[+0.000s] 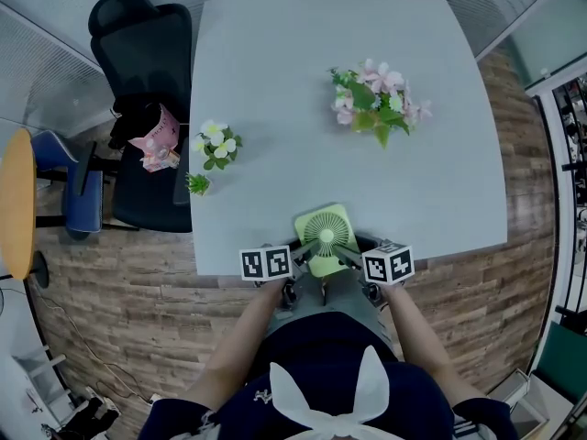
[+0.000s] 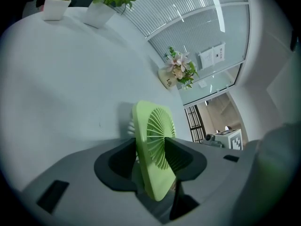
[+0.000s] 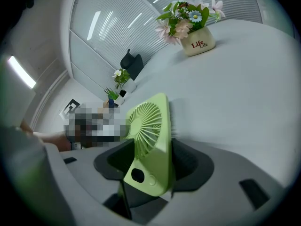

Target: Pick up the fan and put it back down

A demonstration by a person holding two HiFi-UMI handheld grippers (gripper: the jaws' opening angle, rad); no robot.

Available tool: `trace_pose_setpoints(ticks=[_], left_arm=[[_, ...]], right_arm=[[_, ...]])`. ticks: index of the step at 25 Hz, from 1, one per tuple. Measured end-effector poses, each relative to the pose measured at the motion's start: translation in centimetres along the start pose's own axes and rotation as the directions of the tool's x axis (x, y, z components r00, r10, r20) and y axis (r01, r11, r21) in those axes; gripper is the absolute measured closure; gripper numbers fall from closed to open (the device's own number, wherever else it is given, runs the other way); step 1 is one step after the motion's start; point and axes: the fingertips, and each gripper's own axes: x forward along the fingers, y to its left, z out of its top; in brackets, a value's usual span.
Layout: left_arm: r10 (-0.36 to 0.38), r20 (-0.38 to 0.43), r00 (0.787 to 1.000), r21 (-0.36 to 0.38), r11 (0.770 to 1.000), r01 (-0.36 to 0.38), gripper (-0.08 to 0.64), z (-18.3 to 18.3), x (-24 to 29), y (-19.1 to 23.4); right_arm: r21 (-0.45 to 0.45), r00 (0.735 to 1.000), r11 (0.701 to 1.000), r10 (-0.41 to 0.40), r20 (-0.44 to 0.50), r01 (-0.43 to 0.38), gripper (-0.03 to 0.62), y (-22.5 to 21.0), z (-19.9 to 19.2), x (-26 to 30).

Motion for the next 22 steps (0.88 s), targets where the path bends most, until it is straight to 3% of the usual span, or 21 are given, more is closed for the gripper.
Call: trace_pose_setpoints(ticks=[8, 22], left_arm=[[0.0, -0.002, 1.0, -0.011, 1.0, 0.0, 0.36, 0.14, 0.09, 0.08], [0.064, -0.06, 0.996, -0.02, 0.998, -0.065, 0.364, 0.54, -0.58, -0.15]], right_arm=[[0.003, 1.0, 1.0, 0.0, 0.022, 0.0, 0.348, 0.0, 0.17, 0.04], [0.046, 1.0, 0.999, -0.014, 0.016, 0.013, 0.348, 0.64, 0.34, -0.03]])
